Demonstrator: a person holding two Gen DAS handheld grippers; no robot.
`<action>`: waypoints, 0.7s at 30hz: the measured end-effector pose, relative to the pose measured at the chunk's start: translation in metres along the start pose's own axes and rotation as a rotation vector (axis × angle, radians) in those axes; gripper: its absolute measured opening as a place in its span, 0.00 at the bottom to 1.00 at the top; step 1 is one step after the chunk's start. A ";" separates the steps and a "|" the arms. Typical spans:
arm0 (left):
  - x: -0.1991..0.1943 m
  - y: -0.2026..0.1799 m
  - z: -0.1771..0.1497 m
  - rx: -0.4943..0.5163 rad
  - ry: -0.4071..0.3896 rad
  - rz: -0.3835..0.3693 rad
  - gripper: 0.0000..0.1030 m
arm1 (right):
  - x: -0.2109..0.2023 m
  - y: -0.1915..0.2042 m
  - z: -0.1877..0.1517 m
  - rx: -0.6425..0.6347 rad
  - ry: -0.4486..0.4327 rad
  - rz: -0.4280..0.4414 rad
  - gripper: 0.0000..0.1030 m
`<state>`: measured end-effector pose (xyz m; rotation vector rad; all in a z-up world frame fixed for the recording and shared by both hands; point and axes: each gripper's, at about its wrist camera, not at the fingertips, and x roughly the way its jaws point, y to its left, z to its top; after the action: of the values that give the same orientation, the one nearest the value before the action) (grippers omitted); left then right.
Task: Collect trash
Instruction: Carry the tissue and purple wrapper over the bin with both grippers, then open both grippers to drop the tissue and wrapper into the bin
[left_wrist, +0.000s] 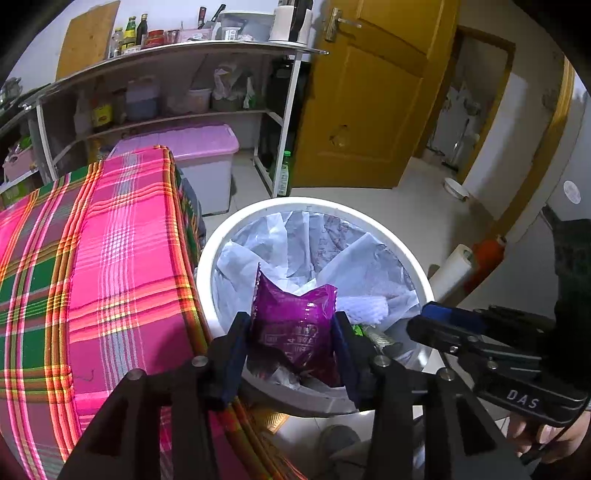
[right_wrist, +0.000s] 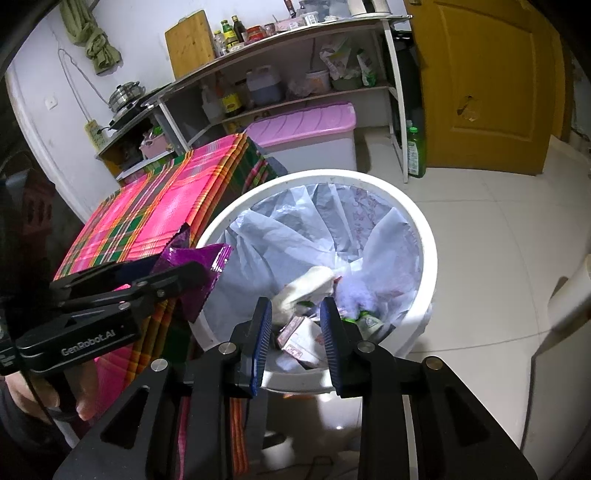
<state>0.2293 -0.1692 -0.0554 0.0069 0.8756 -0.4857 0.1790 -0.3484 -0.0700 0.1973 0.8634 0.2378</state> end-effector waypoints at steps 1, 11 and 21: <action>0.000 0.001 0.000 -0.002 0.001 0.000 0.44 | -0.001 0.000 0.000 0.000 -0.003 -0.001 0.27; -0.007 0.004 0.000 -0.020 -0.020 -0.007 0.55 | -0.014 0.004 -0.002 -0.011 -0.022 -0.002 0.27; -0.043 0.003 -0.009 -0.028 -0.080 0.009 0.55 | -0.035 0.025 -0.007 -0.048 -0.057 0.015 0.28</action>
<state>0.2007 -0.1469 -0.0304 -0.0343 0.8041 -0.4626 0.1487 -0.3342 -0.0419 0.1651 0.7991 0.2653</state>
